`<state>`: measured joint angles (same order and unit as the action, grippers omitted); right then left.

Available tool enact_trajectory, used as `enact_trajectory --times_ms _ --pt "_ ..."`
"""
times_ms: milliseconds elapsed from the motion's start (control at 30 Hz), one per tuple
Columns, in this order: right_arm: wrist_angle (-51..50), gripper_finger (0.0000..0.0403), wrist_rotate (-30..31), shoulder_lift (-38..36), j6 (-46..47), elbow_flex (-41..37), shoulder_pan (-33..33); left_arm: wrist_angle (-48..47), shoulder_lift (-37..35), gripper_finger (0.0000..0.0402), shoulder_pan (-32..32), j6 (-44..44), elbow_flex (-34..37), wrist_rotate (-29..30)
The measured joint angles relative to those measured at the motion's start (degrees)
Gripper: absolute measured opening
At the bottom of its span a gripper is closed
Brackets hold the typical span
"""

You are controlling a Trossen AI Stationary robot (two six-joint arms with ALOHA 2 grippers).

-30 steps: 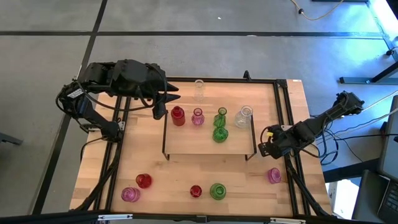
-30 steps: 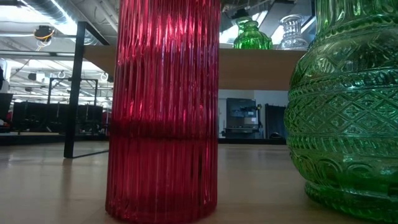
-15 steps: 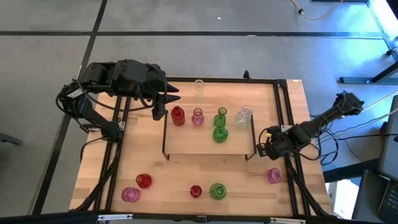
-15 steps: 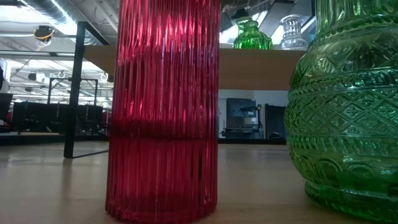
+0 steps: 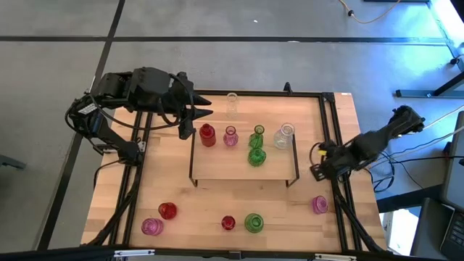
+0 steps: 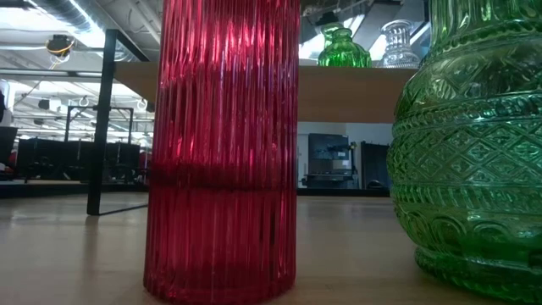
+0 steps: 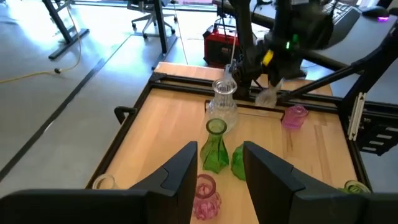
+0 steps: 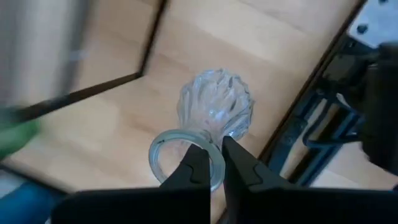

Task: Sort vases onto shelf
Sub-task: Put the bottom transparent vase on the shelf aligned with the other transparent vase

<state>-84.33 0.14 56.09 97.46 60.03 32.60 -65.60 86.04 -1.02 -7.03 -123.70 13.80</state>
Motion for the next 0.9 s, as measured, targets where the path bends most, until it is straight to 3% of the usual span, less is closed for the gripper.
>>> enact_trajectory --times_ms 133,233,600,900 --pt "-6.26 0.0001 3.04 0.68 -3.20 12.84 0.02 0.41 0.00 0.0121 0.09 0.15 0.00 0.00" --pt "-5.41 0.0001 4.99 2.79 -7.56 20.95 -0.94 0.41 0.00 0.0121 0.15 0.13 0.00 0.02" --pt "-5.54 0.0000 -0.99 22.74 -37.97 40.00 -17.64 2.14 0.00 0.0121 0.15 -0.34 0.00 -0.23" --pt "-5.73 0.0000 -6.10 28.44 -50.68 43.22 -27.84 2.27 0.00 0.0121 -0.23 -2.43 0.00 -3.65"
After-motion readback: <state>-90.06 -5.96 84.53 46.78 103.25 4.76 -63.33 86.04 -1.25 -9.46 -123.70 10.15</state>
